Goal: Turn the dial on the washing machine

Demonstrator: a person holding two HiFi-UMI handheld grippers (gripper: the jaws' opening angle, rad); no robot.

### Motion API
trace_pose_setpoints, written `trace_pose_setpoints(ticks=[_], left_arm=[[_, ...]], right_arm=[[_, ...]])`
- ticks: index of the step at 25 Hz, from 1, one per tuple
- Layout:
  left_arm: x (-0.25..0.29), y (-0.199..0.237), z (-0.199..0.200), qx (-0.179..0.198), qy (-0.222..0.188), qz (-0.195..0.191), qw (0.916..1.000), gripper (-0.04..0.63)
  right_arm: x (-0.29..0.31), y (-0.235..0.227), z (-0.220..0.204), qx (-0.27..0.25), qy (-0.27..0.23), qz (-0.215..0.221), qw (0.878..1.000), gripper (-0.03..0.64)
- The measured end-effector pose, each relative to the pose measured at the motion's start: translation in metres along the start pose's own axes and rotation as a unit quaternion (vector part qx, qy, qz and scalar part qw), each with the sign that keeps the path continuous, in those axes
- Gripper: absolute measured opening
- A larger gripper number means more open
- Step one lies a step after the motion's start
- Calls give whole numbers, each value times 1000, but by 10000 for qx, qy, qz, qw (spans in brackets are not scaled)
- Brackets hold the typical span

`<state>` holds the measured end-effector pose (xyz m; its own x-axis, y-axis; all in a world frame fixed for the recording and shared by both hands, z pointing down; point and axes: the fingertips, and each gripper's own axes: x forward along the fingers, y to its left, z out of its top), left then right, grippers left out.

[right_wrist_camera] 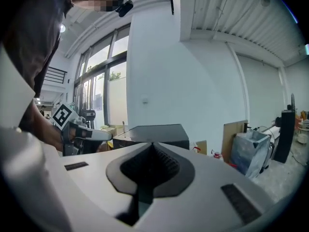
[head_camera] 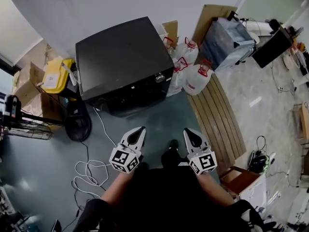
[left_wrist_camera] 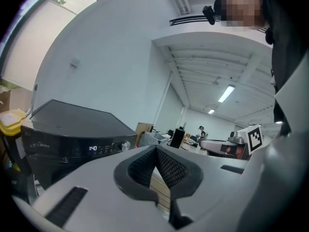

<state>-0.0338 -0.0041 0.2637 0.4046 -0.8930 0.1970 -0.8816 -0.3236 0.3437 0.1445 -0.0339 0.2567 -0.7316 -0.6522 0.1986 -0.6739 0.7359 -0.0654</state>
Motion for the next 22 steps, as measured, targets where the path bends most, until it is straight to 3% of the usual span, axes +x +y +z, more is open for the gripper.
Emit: trace_pose_setpoints(ticks=[4, 8, 17, 22], left_arm=[[31, 11, 1, -68, 23, 406, 9992, 15], [59, 26, 3, -74, -25, 813, 9967, 15], [74, 68, 6, -112, -284, 1642, 9859, 15], [82, 97, -5, -41, -346, 1858, 9820, 15]], right_arm=[[35, -50, 2, 8, -24, 99, 9999, 23], [74, -76, 1, -27, -9, 521, 9986, 23], [155, -75, -30, -13, 134, 1427, 9897, 23], [199, -75, -50, -228, 68, 1515, 9882, 23]])
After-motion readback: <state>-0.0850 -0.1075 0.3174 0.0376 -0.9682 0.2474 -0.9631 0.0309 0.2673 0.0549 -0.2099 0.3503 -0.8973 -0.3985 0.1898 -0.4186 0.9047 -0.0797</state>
